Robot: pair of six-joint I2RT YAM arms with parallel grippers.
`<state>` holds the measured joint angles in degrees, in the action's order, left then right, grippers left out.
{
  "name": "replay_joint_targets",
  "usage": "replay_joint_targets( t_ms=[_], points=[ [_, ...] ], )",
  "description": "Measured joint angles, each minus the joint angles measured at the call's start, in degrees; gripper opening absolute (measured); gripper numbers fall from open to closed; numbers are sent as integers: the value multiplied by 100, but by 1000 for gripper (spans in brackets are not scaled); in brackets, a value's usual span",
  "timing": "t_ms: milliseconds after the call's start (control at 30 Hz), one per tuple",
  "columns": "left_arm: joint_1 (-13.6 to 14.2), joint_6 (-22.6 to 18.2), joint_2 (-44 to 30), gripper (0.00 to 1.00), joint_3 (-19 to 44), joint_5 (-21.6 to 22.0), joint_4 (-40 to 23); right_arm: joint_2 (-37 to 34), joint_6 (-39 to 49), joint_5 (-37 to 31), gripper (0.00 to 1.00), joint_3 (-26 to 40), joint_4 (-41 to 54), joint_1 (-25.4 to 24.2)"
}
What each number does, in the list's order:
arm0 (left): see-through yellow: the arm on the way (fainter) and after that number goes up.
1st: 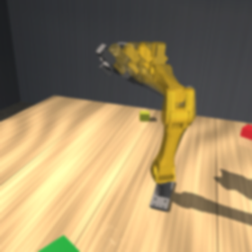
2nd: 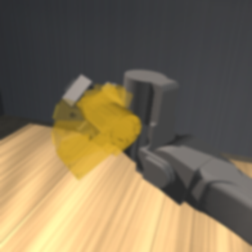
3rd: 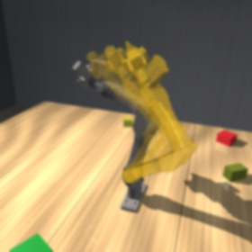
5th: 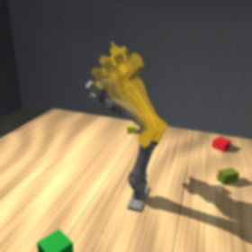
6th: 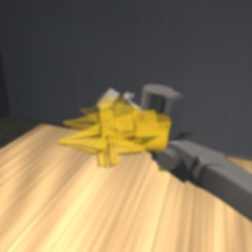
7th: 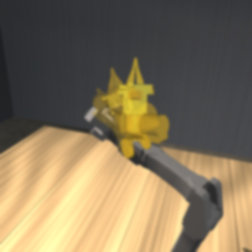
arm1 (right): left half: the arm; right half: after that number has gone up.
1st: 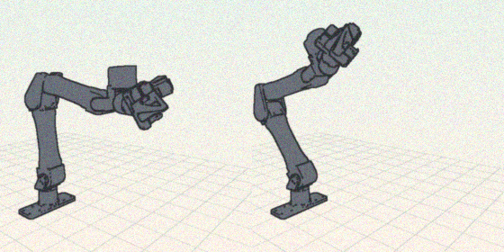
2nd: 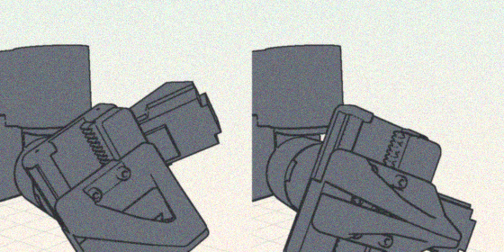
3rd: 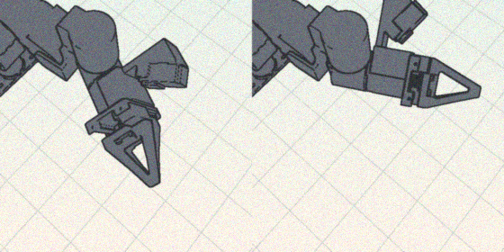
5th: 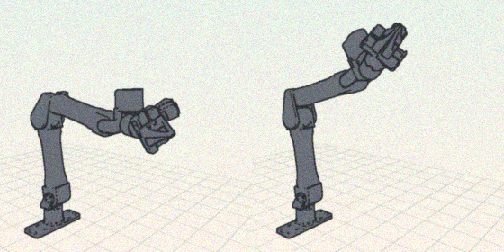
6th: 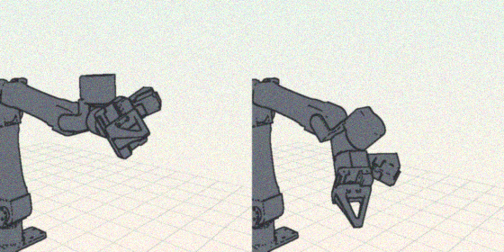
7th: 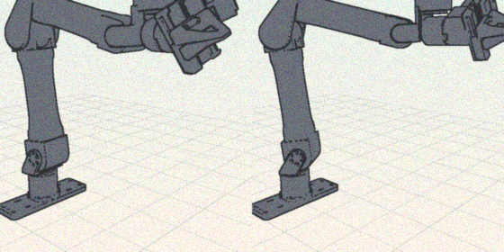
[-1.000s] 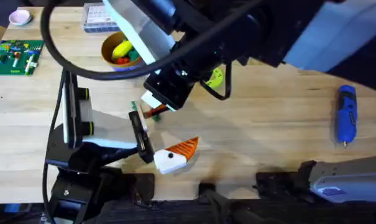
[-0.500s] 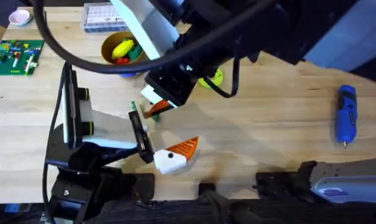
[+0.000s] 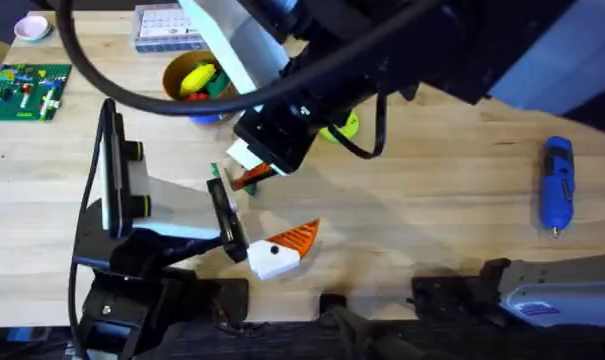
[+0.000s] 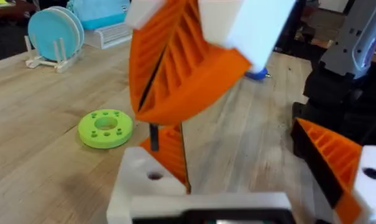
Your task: Pick up the gripper from the table and insert it into the empty holder that is missing its gripper. Then pick up a screw, insert it into the mounting hole, and use the screwdriver to tighten it. Finally, clean up the table by picking up the vegetable and placing it into the bucket.
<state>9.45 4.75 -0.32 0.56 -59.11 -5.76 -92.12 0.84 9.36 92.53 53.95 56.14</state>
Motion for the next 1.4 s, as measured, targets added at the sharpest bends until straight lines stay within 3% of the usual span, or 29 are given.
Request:
replay_joint_targets(
  t_ms=[1400],
  points=[
    [0,2,0,993,0,0,0,-278,3,143,6,14,-11,0]
  ],
)
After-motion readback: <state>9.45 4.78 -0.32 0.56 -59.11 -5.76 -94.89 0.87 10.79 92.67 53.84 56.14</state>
